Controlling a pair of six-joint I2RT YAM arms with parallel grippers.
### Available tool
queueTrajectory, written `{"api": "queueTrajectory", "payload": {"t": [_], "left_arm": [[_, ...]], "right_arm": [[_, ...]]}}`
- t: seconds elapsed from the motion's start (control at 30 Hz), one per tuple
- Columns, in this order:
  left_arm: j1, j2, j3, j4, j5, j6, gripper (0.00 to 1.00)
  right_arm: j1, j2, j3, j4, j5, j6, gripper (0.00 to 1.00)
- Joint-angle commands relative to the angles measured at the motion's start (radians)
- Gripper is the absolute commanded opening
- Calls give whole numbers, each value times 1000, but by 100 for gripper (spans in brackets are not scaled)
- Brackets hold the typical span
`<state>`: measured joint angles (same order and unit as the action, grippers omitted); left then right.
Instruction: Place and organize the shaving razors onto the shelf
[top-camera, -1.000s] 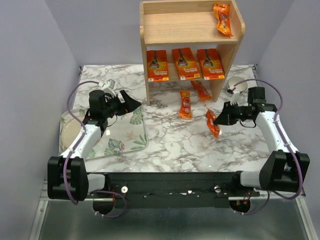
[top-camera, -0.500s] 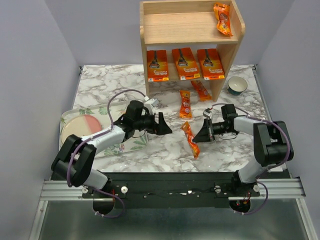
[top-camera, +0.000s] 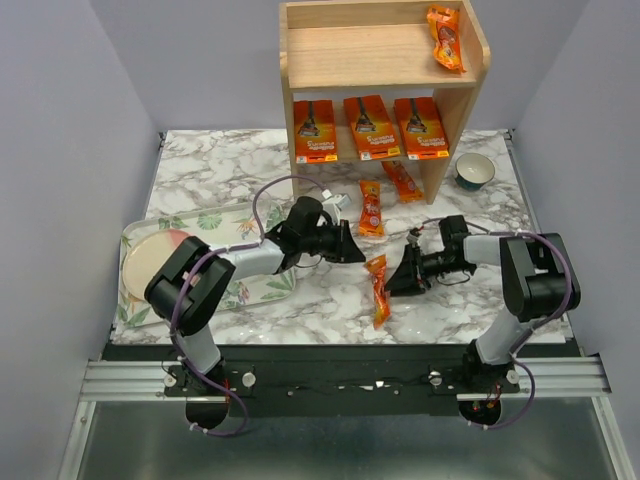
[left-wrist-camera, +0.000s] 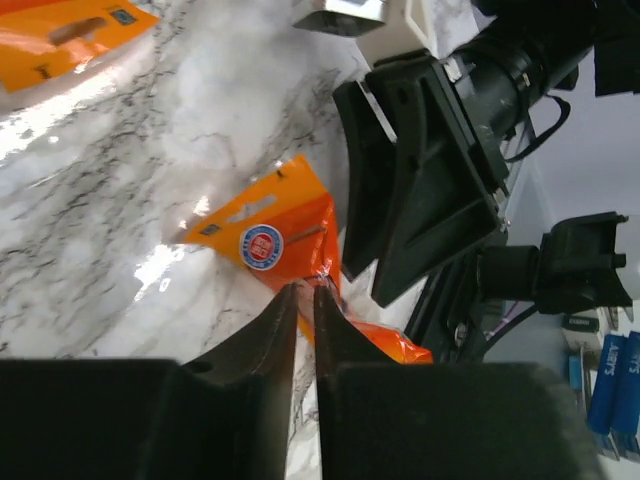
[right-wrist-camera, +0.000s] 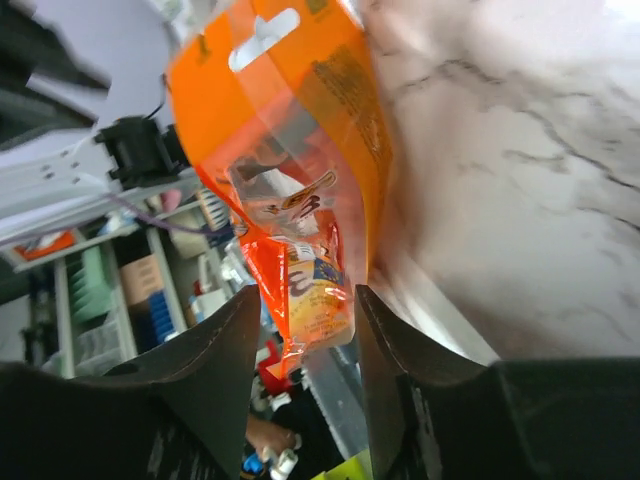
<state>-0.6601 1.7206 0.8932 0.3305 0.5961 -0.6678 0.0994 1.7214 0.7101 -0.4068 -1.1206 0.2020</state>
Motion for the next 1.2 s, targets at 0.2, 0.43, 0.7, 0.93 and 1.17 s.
{"api": "queueTrajectory", "payload": {"t": [0.2,0.43,0.7,0.93,1.17], "left_arm": [[-61,2,30,42,50,0,6],[-56,-137,26,-76,-5,95,17],[-7,-256,3,-191,-73,221,21],[109,-285,-30,-143,-84,215,21],[165,-340,-50,-195,-94,217,22]], "right_arm": [[0,-279,115,-213,523,-32,53],[156,-574,161,-260,723,102,58],[422,-520,209,-296,907,168,40],[453,-408,146,-274,832,183,28],[457,-299,135,-293,855,220,51]]}}
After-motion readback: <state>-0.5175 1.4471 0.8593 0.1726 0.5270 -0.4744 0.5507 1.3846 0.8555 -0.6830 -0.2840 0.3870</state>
